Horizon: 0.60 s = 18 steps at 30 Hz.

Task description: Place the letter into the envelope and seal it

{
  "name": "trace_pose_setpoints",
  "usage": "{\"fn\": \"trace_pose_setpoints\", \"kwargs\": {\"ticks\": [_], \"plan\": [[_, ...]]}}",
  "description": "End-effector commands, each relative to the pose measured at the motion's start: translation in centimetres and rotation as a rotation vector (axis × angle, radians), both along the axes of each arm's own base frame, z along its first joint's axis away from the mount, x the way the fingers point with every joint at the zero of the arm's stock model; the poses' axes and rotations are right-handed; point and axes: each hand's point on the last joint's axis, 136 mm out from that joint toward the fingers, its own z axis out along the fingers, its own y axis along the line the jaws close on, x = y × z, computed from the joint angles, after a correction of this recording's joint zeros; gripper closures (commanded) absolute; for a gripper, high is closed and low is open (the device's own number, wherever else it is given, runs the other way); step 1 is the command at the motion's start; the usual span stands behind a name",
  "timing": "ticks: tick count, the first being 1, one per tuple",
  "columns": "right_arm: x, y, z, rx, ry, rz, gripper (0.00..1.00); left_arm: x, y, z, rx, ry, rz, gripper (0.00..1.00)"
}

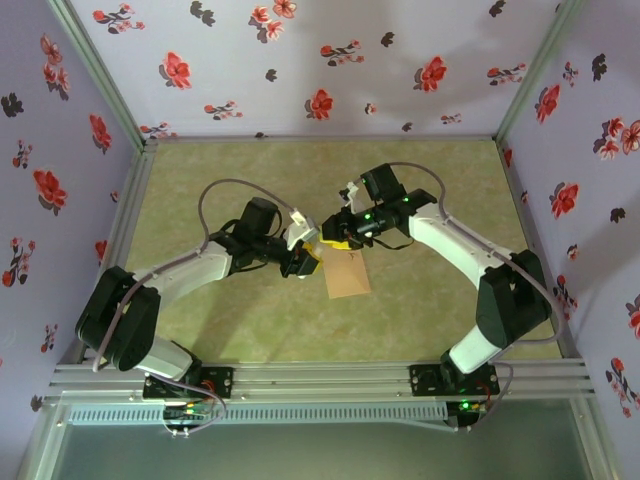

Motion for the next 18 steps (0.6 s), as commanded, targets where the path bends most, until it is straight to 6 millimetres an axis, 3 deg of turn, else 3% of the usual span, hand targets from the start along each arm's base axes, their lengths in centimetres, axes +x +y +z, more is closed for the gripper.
{"fn": "trace_pose_setpoints", "kwargs": {"ticks": [1, 18], "plan": [[-0.1, -0.2, 1.2, 0.032, -0.029, 0.001, 0.67, -0.2, -0.5, 1.9, -0.034, -0.041, -0.037, 1.0], [-0.8, 0.1, 0.0, 0.05, 0.018, -0.008, 0.76, 1.0, -1.4, 3.1, -0.055, -0.084, -0.044, 1.0]]}}
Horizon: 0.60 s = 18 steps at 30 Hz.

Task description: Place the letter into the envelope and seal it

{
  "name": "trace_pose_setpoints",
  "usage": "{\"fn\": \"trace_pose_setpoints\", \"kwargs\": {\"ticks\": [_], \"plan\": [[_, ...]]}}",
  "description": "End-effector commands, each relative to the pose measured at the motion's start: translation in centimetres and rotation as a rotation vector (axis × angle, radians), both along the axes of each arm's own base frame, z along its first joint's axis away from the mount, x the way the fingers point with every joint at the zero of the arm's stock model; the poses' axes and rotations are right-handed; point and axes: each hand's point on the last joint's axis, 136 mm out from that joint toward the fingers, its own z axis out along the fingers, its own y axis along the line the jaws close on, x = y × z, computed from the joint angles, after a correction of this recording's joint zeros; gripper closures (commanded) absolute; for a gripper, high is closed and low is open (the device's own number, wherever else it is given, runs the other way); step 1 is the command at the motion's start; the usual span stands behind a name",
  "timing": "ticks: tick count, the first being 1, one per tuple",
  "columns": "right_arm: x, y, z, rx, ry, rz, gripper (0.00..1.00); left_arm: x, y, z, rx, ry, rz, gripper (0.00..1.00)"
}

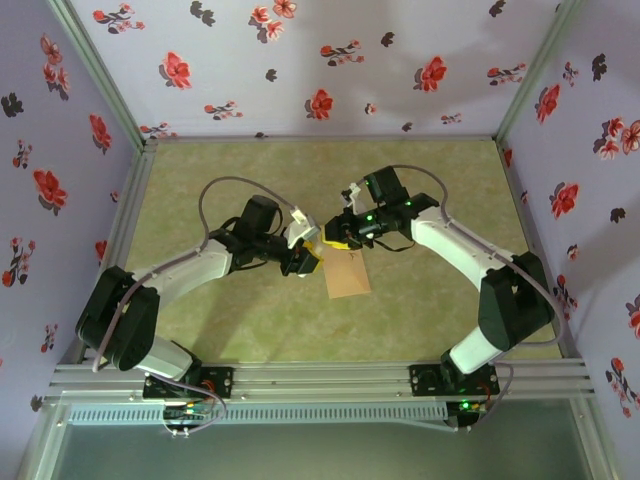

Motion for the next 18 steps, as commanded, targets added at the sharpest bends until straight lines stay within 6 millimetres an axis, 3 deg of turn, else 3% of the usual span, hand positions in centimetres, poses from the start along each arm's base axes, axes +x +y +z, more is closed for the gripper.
{"fn": "trace_pose_setpoints", "kwargs": {"ticks": [1, 14, 18], "plan": [[-0.8, 0.0, 0.0, 0.014, 0.017, 0.004, 0.76, 0.9, -1.3, 2.6, -0.06, -0.083, -0.039, 1.0], [-3.1, 2.7, -1.8, 0.017, 0.063, 0.058, 0.78, 2.6, -2.1, 3.6, -0.08, -0.107, -0.026, 1.0], [-3.5, 3.5, -2.6, 0.018, 0.078, 0.067, 0.78, 3.0, -1.7, 2.6, -0.063, -0.061, 0.004, 1.0]]}}
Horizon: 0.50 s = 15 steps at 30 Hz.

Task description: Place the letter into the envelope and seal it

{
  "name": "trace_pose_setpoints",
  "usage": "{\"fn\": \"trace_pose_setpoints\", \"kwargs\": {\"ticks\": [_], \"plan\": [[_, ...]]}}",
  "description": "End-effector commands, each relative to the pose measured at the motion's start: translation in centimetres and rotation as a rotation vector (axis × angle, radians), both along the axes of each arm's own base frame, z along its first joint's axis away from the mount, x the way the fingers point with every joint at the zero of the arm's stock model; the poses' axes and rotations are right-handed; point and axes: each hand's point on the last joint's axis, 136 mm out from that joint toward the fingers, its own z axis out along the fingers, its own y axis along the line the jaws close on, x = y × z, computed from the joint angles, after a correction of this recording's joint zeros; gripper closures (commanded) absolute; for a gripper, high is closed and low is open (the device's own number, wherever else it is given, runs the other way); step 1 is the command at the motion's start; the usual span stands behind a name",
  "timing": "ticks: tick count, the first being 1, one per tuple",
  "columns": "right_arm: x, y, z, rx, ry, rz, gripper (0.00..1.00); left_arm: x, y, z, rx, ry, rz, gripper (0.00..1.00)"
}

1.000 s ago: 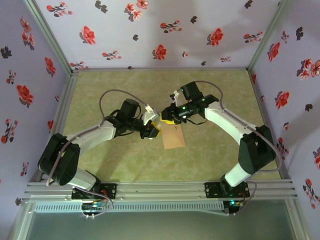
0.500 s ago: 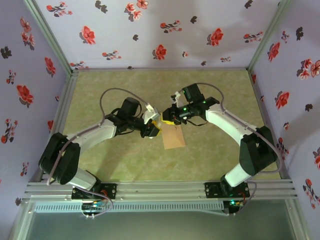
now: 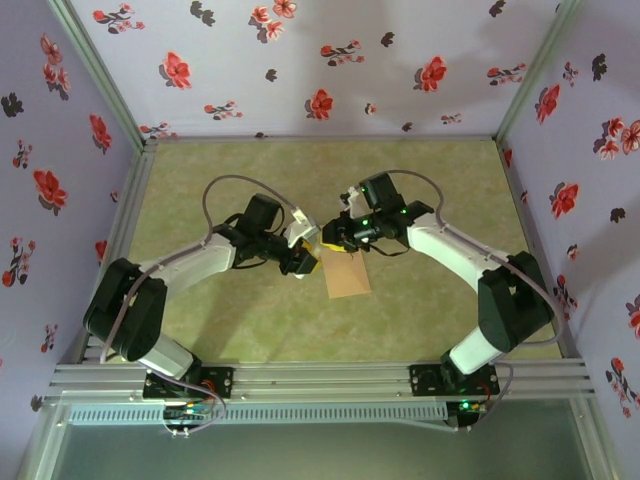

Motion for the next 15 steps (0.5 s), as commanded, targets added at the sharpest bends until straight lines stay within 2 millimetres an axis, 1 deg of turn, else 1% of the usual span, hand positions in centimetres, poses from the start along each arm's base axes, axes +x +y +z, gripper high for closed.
{"fn": "trace_pose_setpoints", "kwargs": {"ticks": [1, 5, 9, 11, 15], "plan": [[-3.8, 2.7, -0.9, 0.044, 0.089, 0.119, 0.78, 2.5, -2.2, 4.0, -0.117, -0.115, 0.003, 1.0], [-2.9, 2.4, -0.7, 0.037, 0.068, 0.102, 0.78, 2.4, -1.0, 2.1, -0.061, -0.072, 0.071, 1.0], [-1.2, 1.6, -0.4, 0.014, 0.04, 0.066, 0.78, 2.2, 0.5, 0.3, -0.008, -0.033, 0.166, 1.0], [-0.3, 1.2, -0.3, 0.001, 0.024, 0.047, 0.78, 2.6, 1.5, -0.6, 0.028, -0.026, 0.241, 1.0], [1.6, 0.0, 0.2, -0.021, -0.008, -0.002, 0.76, 3.2, 3.5, -2.2, 0.106, 0.05, 0.414, 1.0]]}}
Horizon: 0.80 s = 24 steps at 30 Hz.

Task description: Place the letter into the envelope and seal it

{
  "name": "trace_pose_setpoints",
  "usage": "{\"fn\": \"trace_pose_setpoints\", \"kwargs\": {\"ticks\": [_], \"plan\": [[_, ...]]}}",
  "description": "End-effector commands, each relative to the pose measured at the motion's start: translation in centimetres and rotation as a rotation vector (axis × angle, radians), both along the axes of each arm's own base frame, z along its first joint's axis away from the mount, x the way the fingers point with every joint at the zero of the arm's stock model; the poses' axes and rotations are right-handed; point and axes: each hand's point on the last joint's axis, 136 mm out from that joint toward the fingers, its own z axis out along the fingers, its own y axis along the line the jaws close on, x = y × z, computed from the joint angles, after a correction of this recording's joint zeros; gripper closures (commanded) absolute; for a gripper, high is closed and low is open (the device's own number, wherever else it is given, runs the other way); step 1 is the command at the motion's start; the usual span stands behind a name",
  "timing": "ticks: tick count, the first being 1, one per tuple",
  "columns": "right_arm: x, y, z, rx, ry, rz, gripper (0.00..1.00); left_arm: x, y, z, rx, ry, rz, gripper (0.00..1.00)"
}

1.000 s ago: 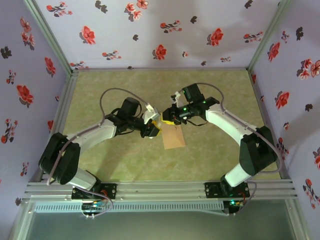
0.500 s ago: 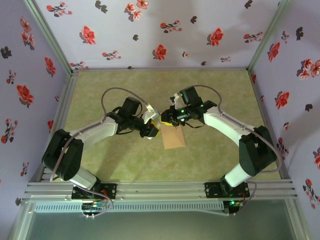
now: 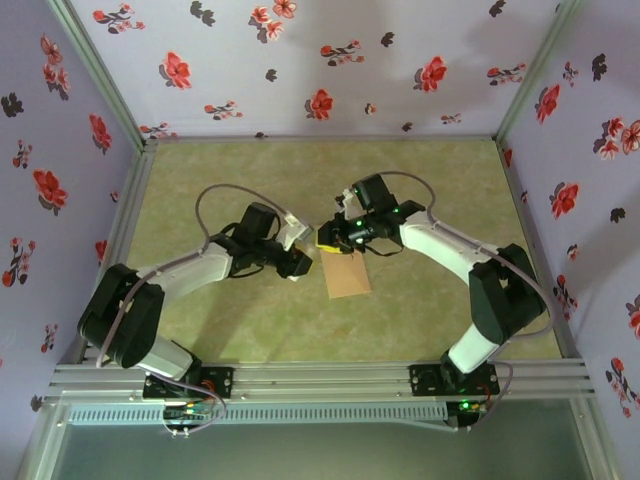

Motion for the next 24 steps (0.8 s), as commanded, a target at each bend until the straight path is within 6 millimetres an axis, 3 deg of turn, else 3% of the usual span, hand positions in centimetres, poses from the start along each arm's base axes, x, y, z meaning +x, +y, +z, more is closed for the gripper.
{"fn": "trace_pose_setpoints", "kwargs": {"ticks": [1, 7, 15, 21, 24], "plan": [[1.3, -0.8, 1.4, 0.003, -0.035, -0.009, 0.76, 2.0, 1.7, -0.1, 0.052, 0.016, 0.202, 1.0], [3.4, -3.5, 2.2, -0.008, -0.072, -0.096, 0.74, 3.8, 4.2, -2.2, 0.182, 0.104, 0.435, 1.0], [3.6, -7.3, 1.7, -0.041, -0.071, -0.176, 0.73, 6.9, 6.5, -3.8, 0.281, 0.134, 0.695, 1.0], [3.0, -8.8, 0.9, -0.046, -0.056, -0.211, 0.72, 7.4, 7.1, -6.0, 0.383, 0.194, 0.747, 1.0], [2.8, -9.2, 0.6, -0.046, -0.047, -0.216, 0.72, 7.5, 7.2, -6.4, 0.415, 0.211, 0.757, 0.91]]}}
